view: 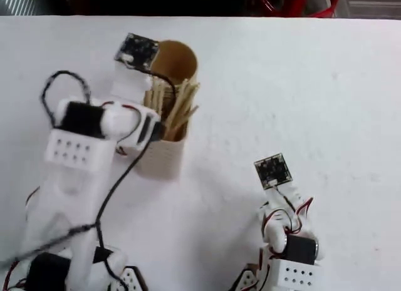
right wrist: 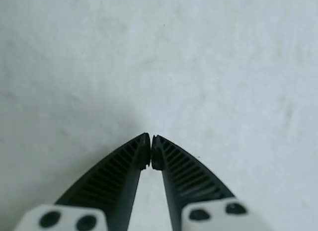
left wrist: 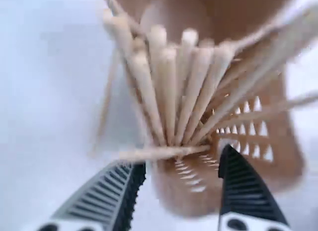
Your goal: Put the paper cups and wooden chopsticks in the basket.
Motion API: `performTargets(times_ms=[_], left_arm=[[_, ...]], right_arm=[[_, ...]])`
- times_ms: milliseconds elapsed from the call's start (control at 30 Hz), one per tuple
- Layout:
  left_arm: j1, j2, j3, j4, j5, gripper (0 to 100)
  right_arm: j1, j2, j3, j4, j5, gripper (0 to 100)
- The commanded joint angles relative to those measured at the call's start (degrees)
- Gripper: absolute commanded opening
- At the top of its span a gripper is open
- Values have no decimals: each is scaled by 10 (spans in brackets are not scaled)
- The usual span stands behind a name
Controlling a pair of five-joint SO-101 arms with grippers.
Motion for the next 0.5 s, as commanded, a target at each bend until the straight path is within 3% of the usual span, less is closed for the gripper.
performTargets(times_ms=[0,167,267,367,467], left_arm=[[3,-91,-137,36,-24,235],[-7,-196,-249,62,-24,232],[-56,-255,-251,49,-25,232],[-138,-277,-193,32,-25,232],[-247,-269,-62,-32,-25,237]], right_arm=[[2,-4,5,-9,2,19],[2,-4,5,-9,2,19],[2,-4,5,-9,2,19],[2,-4,5,-9,2,19],[2,-4,5,-9,2,19]])
